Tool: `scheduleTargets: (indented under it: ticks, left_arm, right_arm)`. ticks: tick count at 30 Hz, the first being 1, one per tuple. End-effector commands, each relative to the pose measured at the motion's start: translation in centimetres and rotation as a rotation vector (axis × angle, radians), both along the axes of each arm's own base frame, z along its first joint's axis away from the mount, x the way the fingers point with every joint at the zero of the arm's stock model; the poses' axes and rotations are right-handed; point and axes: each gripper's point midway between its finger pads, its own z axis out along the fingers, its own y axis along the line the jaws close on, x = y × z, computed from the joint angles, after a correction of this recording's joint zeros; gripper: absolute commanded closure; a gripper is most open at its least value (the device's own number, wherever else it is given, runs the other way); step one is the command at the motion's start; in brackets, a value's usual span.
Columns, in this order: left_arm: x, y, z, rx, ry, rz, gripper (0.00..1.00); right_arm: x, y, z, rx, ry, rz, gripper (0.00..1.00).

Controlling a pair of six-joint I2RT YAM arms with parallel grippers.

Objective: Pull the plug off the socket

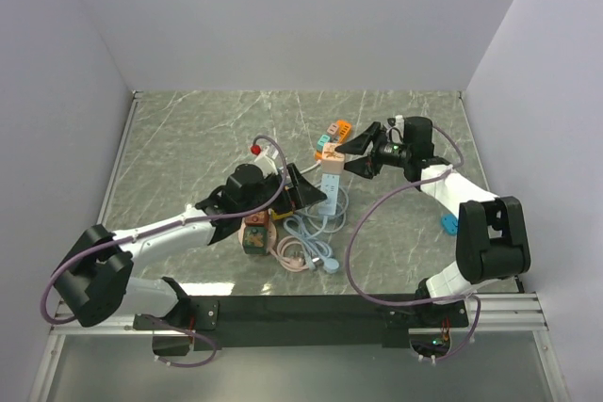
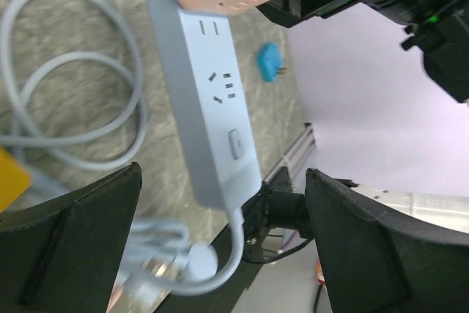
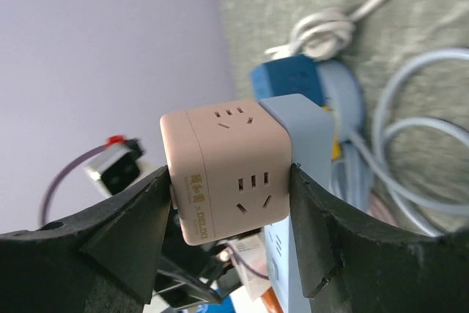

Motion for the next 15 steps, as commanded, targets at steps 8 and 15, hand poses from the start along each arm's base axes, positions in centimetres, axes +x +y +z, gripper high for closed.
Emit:
scheduleTargets:
  ticks: [8,15]
  left_arm:
    - [1.0,-2.2,2.7,-0.158,-0.062,-0.040,0.00]
    - [1.9,-3.7,2.6,-0.177,-0.063,-0.072,0.03]
  right_arm:
    - [-2.0,1.0,8.0,0.208,-0.100,0.100,1.00]
    - [-3.8,1.3,8.9,0.245,-0.115,0.157,1.00]
